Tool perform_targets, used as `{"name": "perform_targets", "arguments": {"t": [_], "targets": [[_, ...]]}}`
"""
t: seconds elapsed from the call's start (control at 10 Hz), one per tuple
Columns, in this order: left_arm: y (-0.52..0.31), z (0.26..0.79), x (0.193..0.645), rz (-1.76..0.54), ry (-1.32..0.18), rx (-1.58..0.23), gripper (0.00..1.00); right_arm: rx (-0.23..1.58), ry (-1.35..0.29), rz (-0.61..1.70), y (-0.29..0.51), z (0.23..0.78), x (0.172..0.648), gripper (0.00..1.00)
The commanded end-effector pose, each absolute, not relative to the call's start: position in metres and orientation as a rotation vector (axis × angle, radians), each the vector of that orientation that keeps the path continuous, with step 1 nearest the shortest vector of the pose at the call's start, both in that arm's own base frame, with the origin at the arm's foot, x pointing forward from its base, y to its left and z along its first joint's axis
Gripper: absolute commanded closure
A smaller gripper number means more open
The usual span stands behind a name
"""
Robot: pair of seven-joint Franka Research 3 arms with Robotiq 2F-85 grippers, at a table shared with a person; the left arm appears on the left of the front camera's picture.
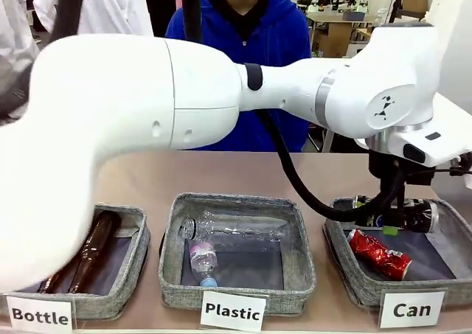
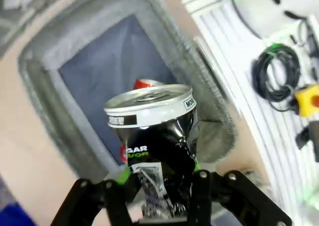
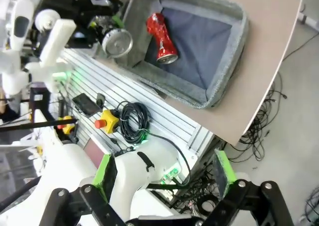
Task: Sort the can waste into the basket.
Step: Pick up the can waste from the table and place it in the right Fabric basket.
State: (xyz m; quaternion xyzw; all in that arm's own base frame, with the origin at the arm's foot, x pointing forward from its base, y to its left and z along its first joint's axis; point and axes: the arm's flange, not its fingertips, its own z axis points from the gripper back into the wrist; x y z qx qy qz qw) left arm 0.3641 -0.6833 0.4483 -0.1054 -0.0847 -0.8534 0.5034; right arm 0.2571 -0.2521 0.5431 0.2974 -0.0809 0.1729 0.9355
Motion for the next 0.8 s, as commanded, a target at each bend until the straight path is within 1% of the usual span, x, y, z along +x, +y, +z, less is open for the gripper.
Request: {"name": "perform_targets", "arguments": {"t": [0.0, 0.2, 0.3, 0.4, 0.5, 0.7], "targets": [[-0.7115, 0.4595, 0.3821, -2.189, -0.204, -0.343, 0.62, 0.601, -0.15, 0.351, -0.2522, 0.5458, 0.257, 0.0], [-0.7181, 0.4566, 0.3813, -2.188, -0.204, -0.337, 0.62, 0.601, -0.15, 0.351, -0.2522, 0.5458, 0.257, 0.0], [-0.717, 0.4565, 0.3827, -2.21, -0.21, -0.342, 0.5, 0.601, -0.15, 0.351, -0.2522, 0.5458, 0.257, 0.0], [-0.7158, 0.4565, 0.3852, -2.213, -0.207, -0.357, 0.14, 0.601, -0.15, 0.351, -0.2522, 0.5458, 0.257, 0.0], [-0.7143, 0.4565, 0.3861, -2.21, -0.206, -0.344, 0.0, 0.601, -0.15, 0.351, -0.2522, 0.5458, 0.257, 0.0], [-0.711, 0.458, 0.3867, -2.177, -0.224, -0.312, 0.0, 0.601, -0.15, 0.351, -0.2522, 0.5458, 0.257, 0.0]]}}
